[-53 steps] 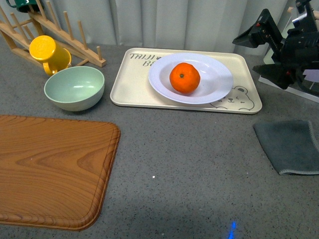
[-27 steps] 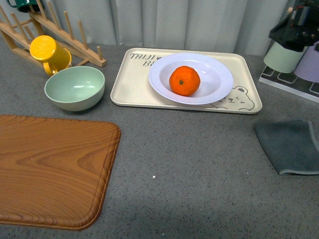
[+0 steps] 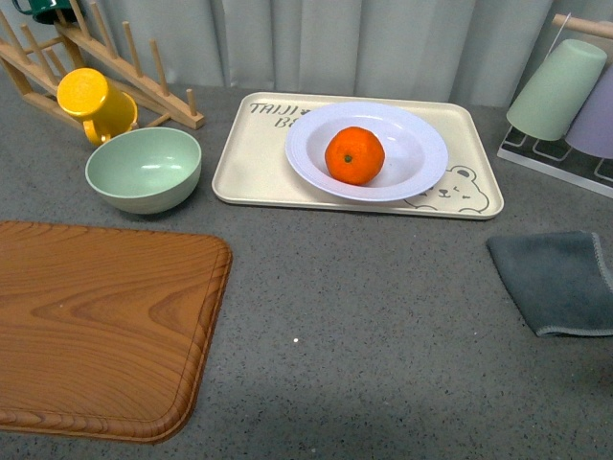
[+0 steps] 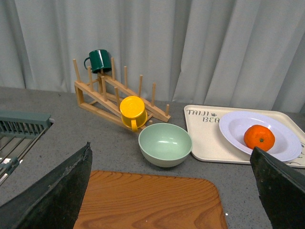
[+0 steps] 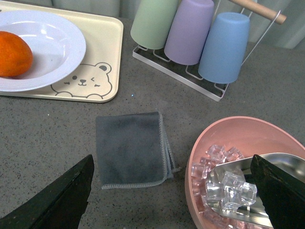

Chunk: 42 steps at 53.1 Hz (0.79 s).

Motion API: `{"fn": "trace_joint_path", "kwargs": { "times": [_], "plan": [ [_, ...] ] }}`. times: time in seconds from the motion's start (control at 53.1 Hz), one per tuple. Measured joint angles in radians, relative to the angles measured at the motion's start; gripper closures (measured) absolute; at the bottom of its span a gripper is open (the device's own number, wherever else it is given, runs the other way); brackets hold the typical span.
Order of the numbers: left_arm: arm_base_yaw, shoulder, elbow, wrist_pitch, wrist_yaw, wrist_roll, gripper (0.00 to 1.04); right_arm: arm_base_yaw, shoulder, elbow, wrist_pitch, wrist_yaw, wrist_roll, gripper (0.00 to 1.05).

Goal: Place orange and plate with both arms

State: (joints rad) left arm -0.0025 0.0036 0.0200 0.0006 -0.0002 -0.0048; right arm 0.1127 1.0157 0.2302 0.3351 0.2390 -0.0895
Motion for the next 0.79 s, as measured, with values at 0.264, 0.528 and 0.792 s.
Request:
{"fn": "trace_joint_path", "kwargs": {
  "times": [0.264,0.528,0.792],
  "plan": [
    [0.000,0.000,0.000,0.000,0.000,0.000,0.06,-0.089,-0.038,-0.169,0.566,-0.232,0.069,0.48],
    [0.000,0.000,0.000,0.000,0.000,0.000,0.06,-0.110,-0.234,-0.214,0.409,-0.237,0.079,0.92],
    [0.000,0.000,0.000,0.000,0.000,0.000,0.06,-0.110,-0.412,-0.225,0.254,-0.237,0.080,1.04]
  ]
}}
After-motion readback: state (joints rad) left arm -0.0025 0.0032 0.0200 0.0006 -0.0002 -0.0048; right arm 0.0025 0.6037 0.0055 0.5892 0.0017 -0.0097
